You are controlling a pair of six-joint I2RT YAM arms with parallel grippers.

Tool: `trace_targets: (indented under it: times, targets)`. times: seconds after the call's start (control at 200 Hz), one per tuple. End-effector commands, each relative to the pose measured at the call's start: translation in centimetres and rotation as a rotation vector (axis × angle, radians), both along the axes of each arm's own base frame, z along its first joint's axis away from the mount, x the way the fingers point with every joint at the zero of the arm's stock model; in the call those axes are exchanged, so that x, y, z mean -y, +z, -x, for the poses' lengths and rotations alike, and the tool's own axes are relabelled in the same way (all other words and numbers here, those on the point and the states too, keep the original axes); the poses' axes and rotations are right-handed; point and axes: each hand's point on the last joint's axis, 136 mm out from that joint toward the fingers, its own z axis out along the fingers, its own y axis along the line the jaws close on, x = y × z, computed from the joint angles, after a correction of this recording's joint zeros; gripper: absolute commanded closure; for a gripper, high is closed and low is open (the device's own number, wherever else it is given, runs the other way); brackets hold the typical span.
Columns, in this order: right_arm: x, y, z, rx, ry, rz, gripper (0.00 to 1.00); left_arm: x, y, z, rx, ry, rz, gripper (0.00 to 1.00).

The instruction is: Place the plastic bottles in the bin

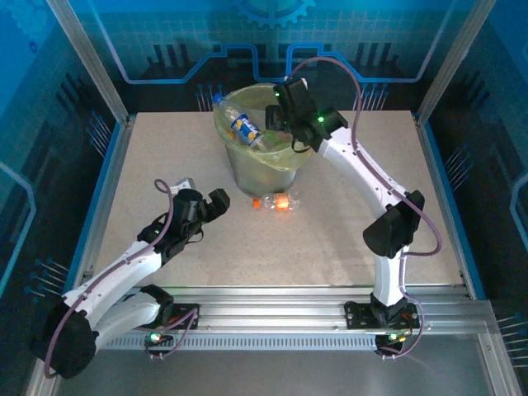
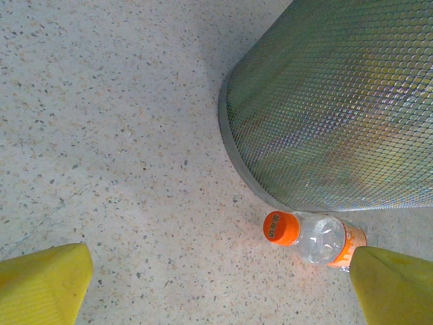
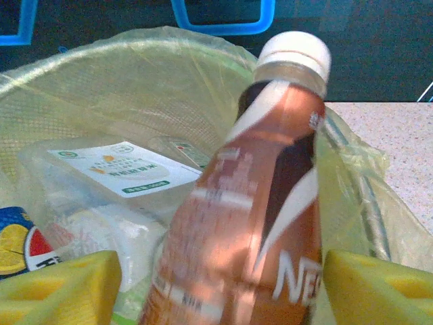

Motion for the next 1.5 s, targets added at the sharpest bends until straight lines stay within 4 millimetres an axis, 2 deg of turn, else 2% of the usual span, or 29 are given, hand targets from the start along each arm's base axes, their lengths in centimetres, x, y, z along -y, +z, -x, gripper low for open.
trace_targets:
  times: [0.0,0.425,0.535,0.67,0.805,1.09,1.24,1.495]
  targets:
    - [0.5,0.8,-0.2,0.016,-0.023,0.016,0.18,-0.1,-0.5,0.0,-0.008,-0.007,-0.009,0.01]
    - [-0.8,4.8,1.1,0.094,0.067,0.077,0.12,0.0,-0.7,0.0,-0.014,-0.009,-0.007,0.01]
    - [-0.9,5.1,1.1,0.099,0.084,0.086,0.12,0.0,-0.6,0.0,-0.012,-0.008,-0.005,0.01]
    - [-0.7,4.5,0.3,0.091,0.079,0.099,0.15,0.0,-0.6,0.1,-0.011,-0.007,-0.001,0.01]
    - [-0.4,3.6,-0.9,0.074,0.068,0.092,0.26,0.0,-0.6,0.1,-0.011,-0.007,-0.002,0.01]
    - [-0.4,1.0,-2.5,0.003,0.071,0.056,0.32,-0.2,-0.6,0.4,-0.007,-0.001,-0.002,0.01]
    - [-0.6,-0.4,-2.0,-0.054,0.082,0.019,0.33,-0.2,-0.6,0.4,-0.008,-0.002,-0.001,0.01]
    - [-1.8,-0.6,0.1,-0.094,0.164,-0.083,0.38,-0.4,-0.7,0.4,-0.008,0.003,-0.005,0.01]
